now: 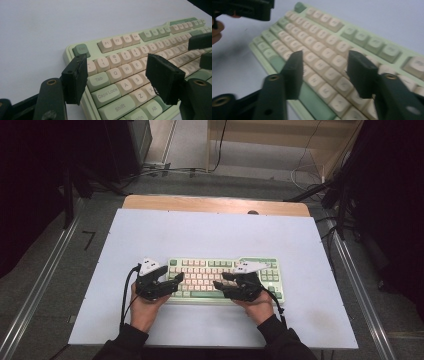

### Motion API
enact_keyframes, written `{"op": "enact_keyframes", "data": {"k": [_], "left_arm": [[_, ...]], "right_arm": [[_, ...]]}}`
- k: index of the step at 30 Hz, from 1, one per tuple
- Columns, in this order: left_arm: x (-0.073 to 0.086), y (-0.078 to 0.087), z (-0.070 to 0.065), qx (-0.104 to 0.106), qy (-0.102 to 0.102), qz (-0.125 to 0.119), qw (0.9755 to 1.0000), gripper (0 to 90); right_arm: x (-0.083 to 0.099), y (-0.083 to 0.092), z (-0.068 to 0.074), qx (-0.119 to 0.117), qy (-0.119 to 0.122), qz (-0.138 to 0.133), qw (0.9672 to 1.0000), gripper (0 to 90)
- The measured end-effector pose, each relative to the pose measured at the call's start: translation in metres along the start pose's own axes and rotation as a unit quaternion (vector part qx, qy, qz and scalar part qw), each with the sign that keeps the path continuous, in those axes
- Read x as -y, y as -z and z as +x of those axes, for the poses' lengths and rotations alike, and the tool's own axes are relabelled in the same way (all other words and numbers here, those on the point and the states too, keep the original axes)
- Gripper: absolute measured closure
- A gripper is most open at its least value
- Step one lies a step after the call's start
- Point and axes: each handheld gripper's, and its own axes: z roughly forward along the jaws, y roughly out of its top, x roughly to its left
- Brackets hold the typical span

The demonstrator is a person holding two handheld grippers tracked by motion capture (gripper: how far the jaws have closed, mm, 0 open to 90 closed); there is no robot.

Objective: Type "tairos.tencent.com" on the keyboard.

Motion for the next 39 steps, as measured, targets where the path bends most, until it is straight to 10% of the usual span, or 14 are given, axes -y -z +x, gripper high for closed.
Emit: {"op": "enact_keyframes", "data": {"k": [12, 20, 39], "left_arm": [[-0.012, -0.029, -0.023, 0.08, -0.037, 0.006, 0.9961, 90.0], [-0.015, -0.051, -0.036, 0.1, -0.053, 0.033, 0.993, 90.0], [-0.014, -0.07, -0.047, 0.073, -0.071, 0.058, 0.9931, 90.0]], "right_arm": [[0.015, 0.028, -0.024, 0.06, -0.055, -0.013, 0.9966, 25.7], [0.024, 0.038, -0.029, 0.076, -0.072, -0.009, 0.9945, 26.9], [0.025, 0.04, -0.031, 0.078, -0.076, -0.008, 0.994, 28.5]]}}
